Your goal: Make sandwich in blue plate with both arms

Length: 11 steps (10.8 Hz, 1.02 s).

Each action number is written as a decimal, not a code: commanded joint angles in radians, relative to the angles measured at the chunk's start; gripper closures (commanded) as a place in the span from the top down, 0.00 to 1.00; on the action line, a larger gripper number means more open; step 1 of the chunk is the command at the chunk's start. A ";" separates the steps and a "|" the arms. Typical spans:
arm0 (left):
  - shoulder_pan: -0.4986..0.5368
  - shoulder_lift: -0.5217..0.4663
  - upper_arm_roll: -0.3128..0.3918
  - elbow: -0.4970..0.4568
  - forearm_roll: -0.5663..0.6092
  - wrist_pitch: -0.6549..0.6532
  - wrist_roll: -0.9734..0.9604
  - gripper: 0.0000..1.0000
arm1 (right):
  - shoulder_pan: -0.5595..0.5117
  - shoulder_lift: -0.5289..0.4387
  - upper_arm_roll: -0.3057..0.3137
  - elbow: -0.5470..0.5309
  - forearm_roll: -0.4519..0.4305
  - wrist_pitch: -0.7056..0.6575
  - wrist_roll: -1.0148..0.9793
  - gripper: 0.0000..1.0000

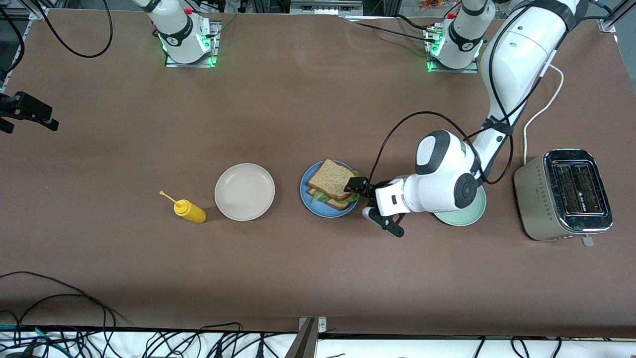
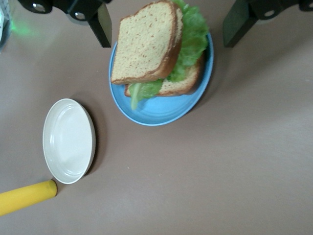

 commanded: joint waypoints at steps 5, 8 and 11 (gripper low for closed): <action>0.091 -0.159 0.030 -0.015 0.314 -0.157 -0.002 1.00 | -0.002 0.011 0.001 0.029 -0.017 -0.018 -0.012 1.00; 0.143 -0.278 0.051 -0.007 0.361 -0.335 -0.008 1.00 | -0.001 0.011 0.006 0.029 -0.031 -0.021 -0.006 1.00; 0.085 -0.450 0.208 -0.068 0.341 -0.412 0.007 1.00 | 0.001 0.009 0.009 0.029 -0.034 -0.030 0.005 1.00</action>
